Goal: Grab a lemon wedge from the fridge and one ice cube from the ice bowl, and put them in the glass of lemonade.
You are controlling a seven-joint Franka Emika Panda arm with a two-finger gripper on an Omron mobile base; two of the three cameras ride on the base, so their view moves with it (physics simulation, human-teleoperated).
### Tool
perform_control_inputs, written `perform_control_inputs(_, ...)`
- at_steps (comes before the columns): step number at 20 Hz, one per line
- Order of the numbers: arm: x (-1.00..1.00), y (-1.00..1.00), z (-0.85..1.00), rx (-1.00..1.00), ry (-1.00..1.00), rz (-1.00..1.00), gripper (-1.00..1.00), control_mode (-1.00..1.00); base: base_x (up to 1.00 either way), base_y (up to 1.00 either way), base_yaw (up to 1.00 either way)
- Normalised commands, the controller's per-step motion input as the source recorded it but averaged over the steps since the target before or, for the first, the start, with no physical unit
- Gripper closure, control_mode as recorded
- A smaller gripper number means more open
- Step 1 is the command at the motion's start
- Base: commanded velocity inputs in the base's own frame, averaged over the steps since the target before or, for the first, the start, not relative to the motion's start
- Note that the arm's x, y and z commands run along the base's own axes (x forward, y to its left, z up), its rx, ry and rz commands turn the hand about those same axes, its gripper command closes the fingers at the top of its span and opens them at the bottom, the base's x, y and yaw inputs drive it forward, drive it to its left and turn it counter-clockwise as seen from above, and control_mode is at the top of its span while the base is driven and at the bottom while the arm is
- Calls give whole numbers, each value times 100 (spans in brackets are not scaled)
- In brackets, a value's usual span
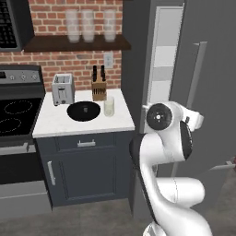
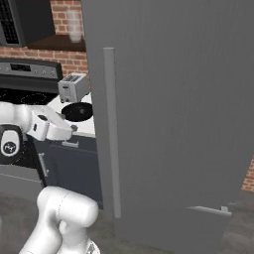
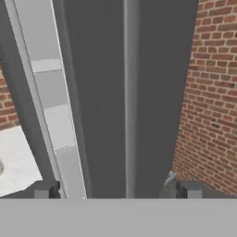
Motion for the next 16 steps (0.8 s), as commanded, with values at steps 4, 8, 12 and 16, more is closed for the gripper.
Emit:
perform_control_inputs(4,-6,100,12,-1,0,-17,-100,-100,0,0,0)
perform_control_inputs(8,77,44,0,-11,7,-41,-100,-100,0,0,0)
perform_control_inputs(12,94,-11,0,-5,3,-28,-100,-100,0,0,0)
perform_control_inputs(16,82,-18,0,0,2,-3,-100,-100,0,0,0)
